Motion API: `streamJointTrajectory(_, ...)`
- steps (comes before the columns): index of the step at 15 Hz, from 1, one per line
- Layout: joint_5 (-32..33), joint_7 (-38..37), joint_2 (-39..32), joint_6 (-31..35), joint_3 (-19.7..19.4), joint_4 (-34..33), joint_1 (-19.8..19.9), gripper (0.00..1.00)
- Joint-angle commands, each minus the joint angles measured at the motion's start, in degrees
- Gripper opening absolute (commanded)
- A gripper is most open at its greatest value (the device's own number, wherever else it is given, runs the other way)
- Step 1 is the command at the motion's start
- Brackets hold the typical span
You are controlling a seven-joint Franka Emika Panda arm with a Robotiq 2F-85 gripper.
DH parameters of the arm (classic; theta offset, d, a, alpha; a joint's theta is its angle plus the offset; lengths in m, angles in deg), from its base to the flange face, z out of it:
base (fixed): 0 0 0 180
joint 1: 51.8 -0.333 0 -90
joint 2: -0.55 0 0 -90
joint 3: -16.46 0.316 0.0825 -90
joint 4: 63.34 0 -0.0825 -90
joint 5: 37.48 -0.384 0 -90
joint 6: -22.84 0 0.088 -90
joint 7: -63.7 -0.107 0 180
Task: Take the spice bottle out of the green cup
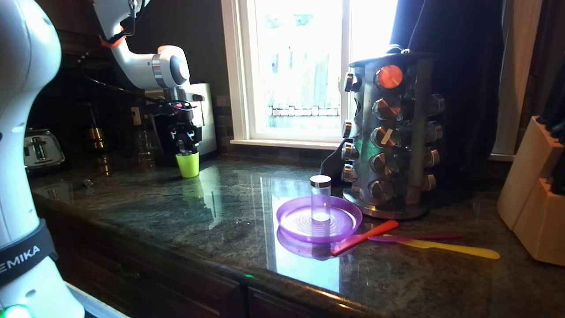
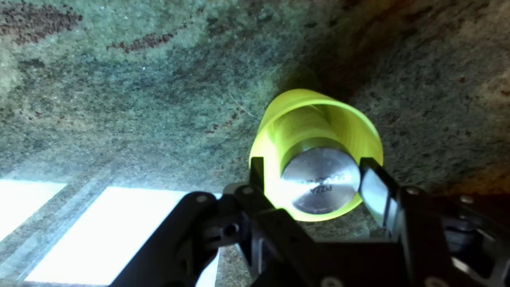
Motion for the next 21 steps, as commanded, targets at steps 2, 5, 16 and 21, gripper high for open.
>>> streamJointTrajectory(2,1.0,-0.8,-1.0,1.0,-0.7,-0.2,-0.4,0.65)
streamJointTrajectory(5,0.7,-0.6,-1.3,2.0,-0.7,-0.2,-0.2,0.62)
streamJointTrajectory(16,0.1,0.0,-2.5,0.9,-0.2,-1.7,-0.4,0.61)
streamJointTrajectory(21,-1.1,0.4,-3.0,-0.5,0.5,-2.4,-0.2,0.64)
